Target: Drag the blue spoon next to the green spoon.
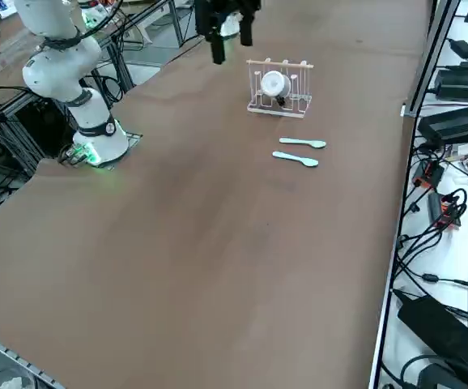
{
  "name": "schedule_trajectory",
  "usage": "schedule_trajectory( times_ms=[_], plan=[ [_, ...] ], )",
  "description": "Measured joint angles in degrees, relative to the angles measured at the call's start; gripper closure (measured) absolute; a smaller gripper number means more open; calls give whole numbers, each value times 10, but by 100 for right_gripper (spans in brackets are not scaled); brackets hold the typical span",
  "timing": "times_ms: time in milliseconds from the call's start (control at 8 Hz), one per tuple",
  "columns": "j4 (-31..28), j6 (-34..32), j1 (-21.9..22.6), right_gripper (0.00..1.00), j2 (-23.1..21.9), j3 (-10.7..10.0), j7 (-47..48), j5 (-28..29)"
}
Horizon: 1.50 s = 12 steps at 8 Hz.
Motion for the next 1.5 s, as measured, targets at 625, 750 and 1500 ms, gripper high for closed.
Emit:
schedule_trajectory(
  times_ms=[625,750,1500],
  plan=[
    [-58,9,-5,0,-33,43,2,0],
    [-59,13,-5,0,-33,43,2,0],
    [-59,16,-8,0,-33,43,2,2]
  ],
)
